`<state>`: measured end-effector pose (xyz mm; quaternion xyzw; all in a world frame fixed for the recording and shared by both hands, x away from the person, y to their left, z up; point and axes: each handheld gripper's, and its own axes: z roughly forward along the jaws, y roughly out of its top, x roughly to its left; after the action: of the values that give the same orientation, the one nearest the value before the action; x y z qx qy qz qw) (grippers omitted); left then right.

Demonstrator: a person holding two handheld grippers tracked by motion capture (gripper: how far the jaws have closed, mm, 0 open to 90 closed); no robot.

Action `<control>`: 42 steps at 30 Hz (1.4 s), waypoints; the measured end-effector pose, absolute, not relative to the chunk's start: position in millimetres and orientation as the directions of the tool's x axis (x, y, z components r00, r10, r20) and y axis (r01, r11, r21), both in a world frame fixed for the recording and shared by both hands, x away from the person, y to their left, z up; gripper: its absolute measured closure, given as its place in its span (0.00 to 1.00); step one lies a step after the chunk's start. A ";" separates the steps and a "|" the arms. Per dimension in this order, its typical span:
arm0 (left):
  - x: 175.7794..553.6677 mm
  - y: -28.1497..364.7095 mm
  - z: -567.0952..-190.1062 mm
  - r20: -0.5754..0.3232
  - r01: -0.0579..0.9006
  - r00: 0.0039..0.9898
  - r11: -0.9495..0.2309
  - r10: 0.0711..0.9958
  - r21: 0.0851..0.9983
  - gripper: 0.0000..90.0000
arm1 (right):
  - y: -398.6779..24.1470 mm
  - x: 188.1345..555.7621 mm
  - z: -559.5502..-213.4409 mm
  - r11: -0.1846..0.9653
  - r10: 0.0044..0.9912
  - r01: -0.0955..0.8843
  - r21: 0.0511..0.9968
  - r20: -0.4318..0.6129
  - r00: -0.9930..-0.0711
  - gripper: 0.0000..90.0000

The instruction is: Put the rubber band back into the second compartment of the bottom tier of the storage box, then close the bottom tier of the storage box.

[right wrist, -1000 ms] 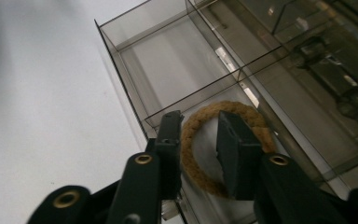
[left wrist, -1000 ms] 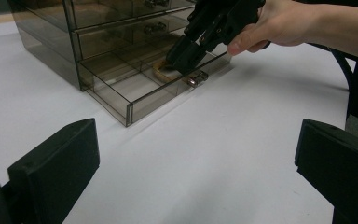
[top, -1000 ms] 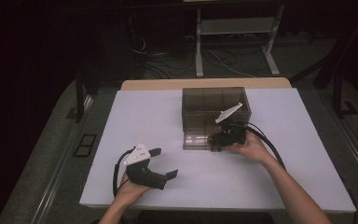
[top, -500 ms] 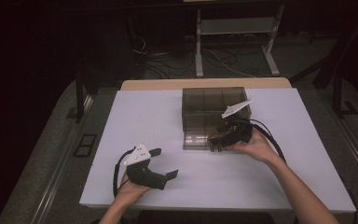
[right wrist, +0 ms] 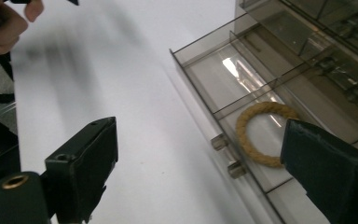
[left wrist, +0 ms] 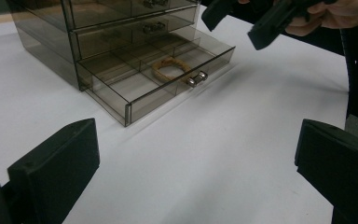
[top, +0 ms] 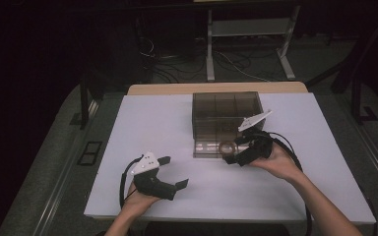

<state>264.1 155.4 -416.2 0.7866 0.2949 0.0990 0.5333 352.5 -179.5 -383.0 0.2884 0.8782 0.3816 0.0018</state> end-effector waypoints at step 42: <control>264.3 155.6 -416.4 -0.161 0.361 0.804 -0.255 0.572 0.897 0.00 | -177.4 337.2 -411.2 0.600 0.460 0.498 0.626 0.239 -0.855 0.58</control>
<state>264.3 155.6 -416.4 0.7861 0.2967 0.0990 0.5331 337.2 -177.4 -411.2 0.2679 0.8941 0.3580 -0.0266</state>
